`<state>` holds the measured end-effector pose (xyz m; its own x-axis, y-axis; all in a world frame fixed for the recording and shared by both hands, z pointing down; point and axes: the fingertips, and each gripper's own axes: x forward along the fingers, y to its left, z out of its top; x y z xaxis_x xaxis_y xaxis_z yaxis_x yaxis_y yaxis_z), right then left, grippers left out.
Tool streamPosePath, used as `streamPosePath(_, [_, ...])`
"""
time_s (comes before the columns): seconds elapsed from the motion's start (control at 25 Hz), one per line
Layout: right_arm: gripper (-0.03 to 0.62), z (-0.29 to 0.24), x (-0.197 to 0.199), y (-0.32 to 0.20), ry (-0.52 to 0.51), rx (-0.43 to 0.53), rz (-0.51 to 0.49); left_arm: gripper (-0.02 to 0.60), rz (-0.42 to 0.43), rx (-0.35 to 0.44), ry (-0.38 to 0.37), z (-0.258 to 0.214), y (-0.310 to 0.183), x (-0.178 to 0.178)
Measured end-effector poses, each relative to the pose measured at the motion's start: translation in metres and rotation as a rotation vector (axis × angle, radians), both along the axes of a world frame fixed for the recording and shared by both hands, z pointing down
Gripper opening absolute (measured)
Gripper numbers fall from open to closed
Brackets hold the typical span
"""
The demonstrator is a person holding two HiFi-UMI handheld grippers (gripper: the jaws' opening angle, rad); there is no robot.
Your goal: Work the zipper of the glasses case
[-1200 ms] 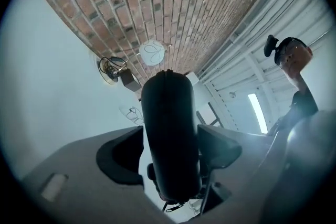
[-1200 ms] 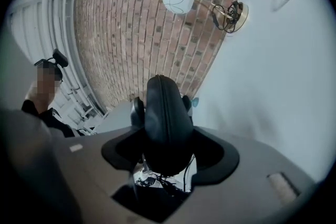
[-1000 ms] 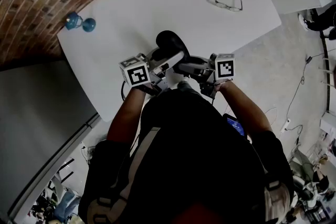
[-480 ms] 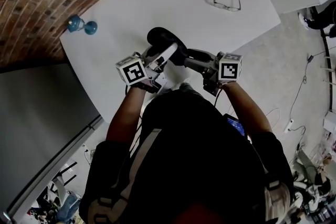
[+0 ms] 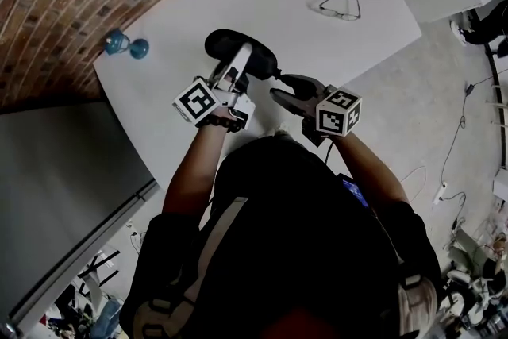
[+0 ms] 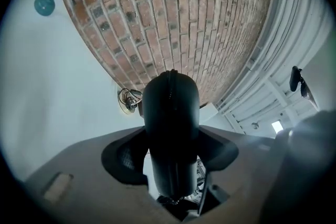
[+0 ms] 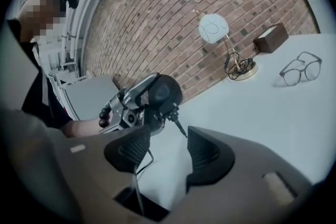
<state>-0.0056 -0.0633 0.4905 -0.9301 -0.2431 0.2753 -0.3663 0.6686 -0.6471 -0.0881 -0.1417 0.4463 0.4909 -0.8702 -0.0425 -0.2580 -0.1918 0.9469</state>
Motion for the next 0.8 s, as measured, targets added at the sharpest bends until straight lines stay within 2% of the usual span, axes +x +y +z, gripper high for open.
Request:
streamPosePath(0.16, [0.195,0.009,-0.015,0.007,0.080,0.069,-0.021,0.272,-0.007,-0.008,-0.024,0.000,-0.002,0.008])
streamPosePath(0.36, [0.165,0.024,-0.014,0.013,0.140,0.082,-0.009,0.272,-0.016,0.006,-0.060,-0.001,-0.006,0.010])
streamPosePath(0.52, [0.129,0.017,-0.010,0.006,0.169,0.178,0.042,0.272,-0.016,0.006,-0.094,0.000,-0.005,0.010])
streamPosePath(0.8, [0.115,0.004,-0.018,-0.001,0.170,0.253,0.063,0.272,-0.044,-0.036,-0.063,0.007,-0.003,0.017])
